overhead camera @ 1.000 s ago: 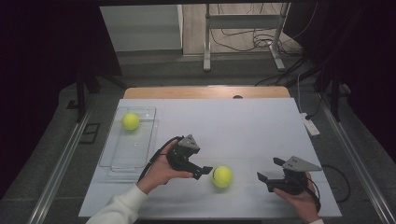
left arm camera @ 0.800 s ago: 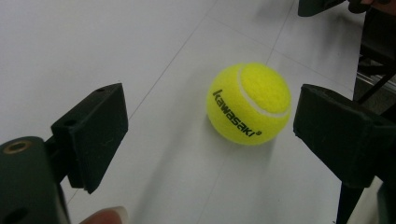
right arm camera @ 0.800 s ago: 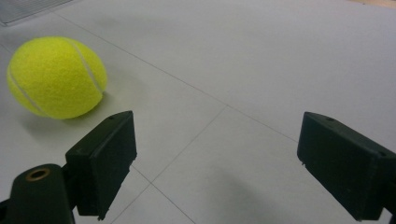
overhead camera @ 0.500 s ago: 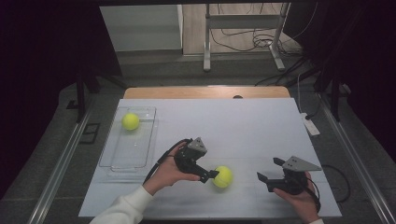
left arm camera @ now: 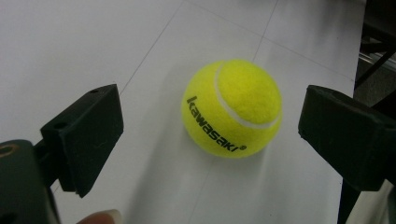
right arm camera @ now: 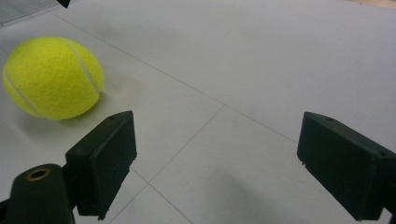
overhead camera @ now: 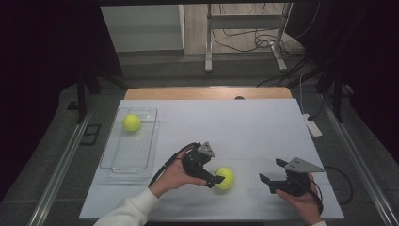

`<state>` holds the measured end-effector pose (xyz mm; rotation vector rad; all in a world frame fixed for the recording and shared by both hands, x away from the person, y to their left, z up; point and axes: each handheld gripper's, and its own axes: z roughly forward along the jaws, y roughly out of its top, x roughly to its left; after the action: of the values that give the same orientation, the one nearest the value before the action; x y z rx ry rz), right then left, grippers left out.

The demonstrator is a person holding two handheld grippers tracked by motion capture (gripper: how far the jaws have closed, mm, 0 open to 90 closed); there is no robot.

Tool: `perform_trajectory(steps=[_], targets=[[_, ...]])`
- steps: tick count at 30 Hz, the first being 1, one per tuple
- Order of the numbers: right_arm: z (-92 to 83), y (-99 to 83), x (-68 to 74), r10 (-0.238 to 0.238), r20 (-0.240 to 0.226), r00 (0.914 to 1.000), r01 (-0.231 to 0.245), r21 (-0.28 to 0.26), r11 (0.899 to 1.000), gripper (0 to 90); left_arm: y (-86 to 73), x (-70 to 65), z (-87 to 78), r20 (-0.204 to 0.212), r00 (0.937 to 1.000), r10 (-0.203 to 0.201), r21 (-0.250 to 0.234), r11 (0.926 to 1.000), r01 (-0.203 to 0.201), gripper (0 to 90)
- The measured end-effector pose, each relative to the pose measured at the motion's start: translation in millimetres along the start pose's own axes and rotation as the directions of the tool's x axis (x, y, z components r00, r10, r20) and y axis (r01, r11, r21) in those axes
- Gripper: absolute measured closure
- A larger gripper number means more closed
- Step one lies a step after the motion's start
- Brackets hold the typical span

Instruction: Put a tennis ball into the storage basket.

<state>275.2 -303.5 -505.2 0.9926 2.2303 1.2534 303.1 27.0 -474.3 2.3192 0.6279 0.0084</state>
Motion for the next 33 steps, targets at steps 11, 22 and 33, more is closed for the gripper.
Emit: perform_trajectory(steps=[11,22,33], targets=[[0.6,-0.2,0.3,-0.004,0.0,1.0,0.004,0.006,1.0,12.2,4.1,-3.7,9.8,0.01,0.9997,0.022,0.031,0.9993,-0.022,6.7],[1.0,-0.4,0.2,-0.001,-0.001,1.0,0.001,0.007,1.0,12.2,7.8,-5.8,23.8,0.015,0.9994,0.03,0.059,0.9978,-0.031,6.5],[0.9,-0.6,-0.2,0.003,0.001,1.0,-0.003,0.009,1.0,12.2,7.4,-8.3,39.8,0.018,0.9989,0.043,0.103,0.9937,-0.045,6.3]])
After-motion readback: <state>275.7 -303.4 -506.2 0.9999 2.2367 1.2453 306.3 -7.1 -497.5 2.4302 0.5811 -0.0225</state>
